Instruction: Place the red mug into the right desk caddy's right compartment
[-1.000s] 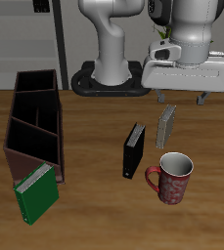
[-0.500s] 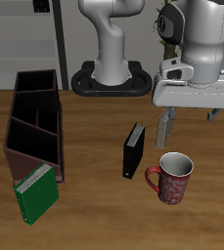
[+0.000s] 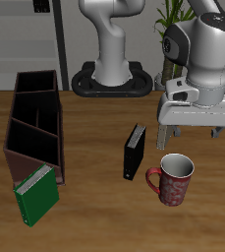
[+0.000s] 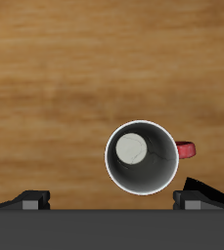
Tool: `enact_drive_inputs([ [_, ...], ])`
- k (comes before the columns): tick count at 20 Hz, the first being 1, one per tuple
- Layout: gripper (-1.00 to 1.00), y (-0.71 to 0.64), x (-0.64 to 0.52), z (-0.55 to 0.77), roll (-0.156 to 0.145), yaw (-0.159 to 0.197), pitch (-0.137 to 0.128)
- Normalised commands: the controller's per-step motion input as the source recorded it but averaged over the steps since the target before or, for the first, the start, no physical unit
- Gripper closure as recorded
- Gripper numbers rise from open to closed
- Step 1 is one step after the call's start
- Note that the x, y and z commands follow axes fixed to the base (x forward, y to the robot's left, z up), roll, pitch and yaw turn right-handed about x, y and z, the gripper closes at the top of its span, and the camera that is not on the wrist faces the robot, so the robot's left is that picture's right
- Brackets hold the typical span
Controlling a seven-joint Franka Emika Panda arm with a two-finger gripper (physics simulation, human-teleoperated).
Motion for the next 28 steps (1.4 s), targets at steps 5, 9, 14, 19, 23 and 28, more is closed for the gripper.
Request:
enact_drive_inputs([
  [5, -1.00, -0.03, 0.11, -0.29, 0.000, -0.011, 0.047],
  [9, -1.00, -0.04, 0.04, -0.29, 0.001, 0.009, 0.025],
  [14, -1.00, 0.01, 0.03, -0.27, 0.010, -0.007, 0.038],
  [19, -1.00, 0.07, 0.07, -0.42, 0.008, 0.004, 0.054],
  [23, -1.00, 0.05, 0.07, -0.37, 0.004, 0.000, 0.055],
  [28, -1.00, 0.04, 0.03, -0.26, 0.009, 0.008, 0.030],
])
